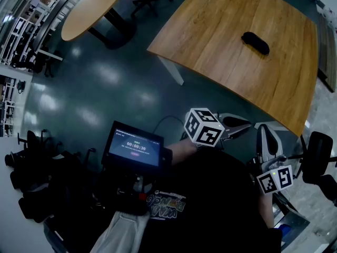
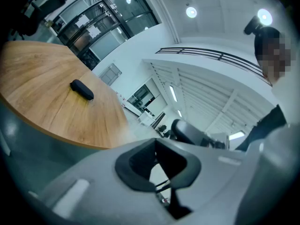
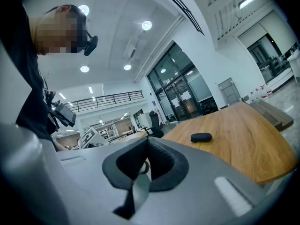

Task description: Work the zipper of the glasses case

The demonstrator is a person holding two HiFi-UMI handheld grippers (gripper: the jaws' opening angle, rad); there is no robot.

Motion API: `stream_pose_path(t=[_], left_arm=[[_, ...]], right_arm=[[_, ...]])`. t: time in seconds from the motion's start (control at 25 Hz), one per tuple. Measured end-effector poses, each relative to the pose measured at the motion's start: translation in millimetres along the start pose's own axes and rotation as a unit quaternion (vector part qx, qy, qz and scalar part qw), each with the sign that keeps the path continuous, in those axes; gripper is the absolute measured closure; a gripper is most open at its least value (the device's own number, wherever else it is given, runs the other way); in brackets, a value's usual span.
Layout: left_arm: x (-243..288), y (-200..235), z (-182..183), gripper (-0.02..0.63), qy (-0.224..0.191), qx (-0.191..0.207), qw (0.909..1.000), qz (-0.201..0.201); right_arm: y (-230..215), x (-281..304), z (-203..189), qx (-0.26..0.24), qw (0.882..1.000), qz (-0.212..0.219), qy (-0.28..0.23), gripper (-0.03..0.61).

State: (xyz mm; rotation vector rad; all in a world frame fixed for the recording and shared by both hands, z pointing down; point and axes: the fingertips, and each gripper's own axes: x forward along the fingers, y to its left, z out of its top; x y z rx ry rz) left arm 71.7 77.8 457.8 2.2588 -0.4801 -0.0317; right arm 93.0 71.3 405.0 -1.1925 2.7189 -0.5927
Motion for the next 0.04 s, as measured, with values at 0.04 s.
stream_pose_path(t=[0.04], left_arm=[[0.1, -0.1, 0.1, 0.614, 0.0, 0.0, 1.0, 0.0]], right_arm=[[0.1, 0.0, 0.1, 0.0, 1.0, 0.0, 0.0, 0.574]])
